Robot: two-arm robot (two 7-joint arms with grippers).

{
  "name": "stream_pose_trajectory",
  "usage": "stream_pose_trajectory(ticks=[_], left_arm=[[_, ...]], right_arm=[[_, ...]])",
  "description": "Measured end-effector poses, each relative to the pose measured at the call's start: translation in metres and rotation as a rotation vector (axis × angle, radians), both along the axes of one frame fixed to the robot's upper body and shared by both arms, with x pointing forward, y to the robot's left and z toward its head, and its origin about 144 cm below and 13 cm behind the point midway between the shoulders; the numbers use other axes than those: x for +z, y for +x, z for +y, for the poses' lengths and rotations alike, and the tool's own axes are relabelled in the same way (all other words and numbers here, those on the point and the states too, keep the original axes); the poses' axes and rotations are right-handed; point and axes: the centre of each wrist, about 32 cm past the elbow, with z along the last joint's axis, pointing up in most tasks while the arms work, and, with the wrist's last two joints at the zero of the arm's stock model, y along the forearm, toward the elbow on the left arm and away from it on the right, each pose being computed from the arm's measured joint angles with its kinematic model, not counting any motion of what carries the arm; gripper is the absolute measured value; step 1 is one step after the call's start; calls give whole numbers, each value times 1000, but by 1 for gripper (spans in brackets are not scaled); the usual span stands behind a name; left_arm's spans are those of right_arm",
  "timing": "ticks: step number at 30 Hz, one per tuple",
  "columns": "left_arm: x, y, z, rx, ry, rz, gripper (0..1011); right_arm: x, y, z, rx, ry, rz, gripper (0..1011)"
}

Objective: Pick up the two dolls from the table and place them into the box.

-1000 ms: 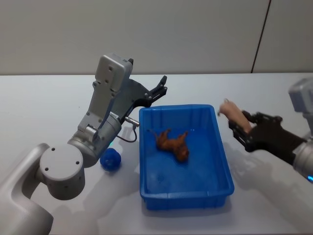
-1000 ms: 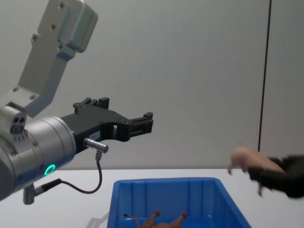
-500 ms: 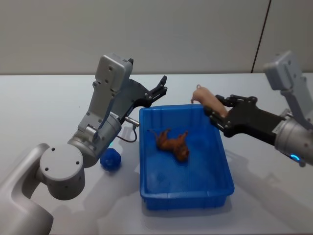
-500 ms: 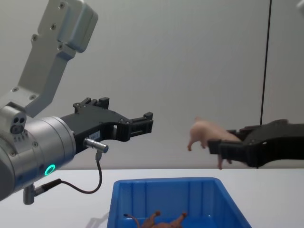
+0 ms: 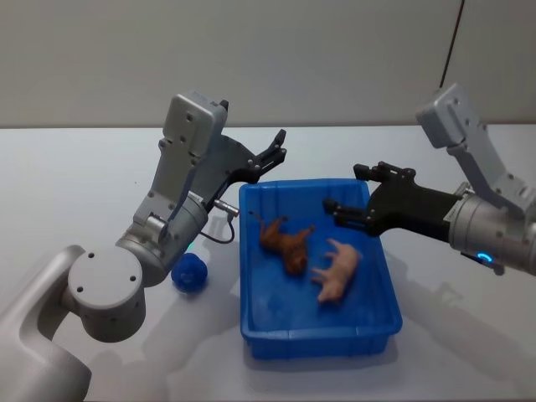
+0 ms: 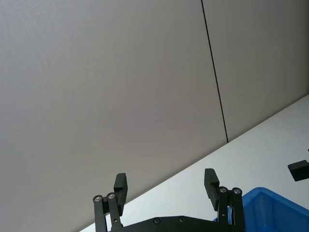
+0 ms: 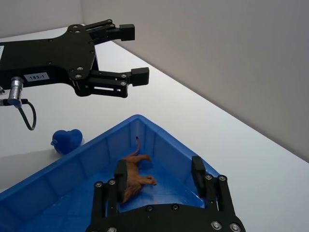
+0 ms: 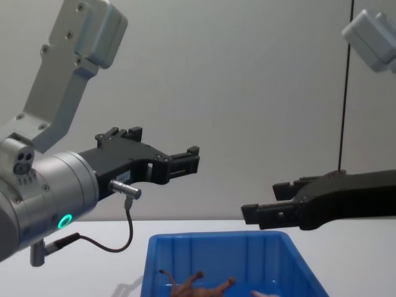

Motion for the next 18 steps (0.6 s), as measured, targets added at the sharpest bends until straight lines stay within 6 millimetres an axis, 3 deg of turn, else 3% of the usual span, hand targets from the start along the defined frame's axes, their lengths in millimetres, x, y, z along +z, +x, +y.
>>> stream_pose_trajectory(ticks=[9, 18], left_arm=[[0, 0, 0, 0, 0, 0, 1001], [0, 0, 0, 0, 0, 0, 1001]], right_arm=[[0, 3, -7, -8, 29, -19, 998], [-4, -5, -28, -36, 64, -57, 1001]])
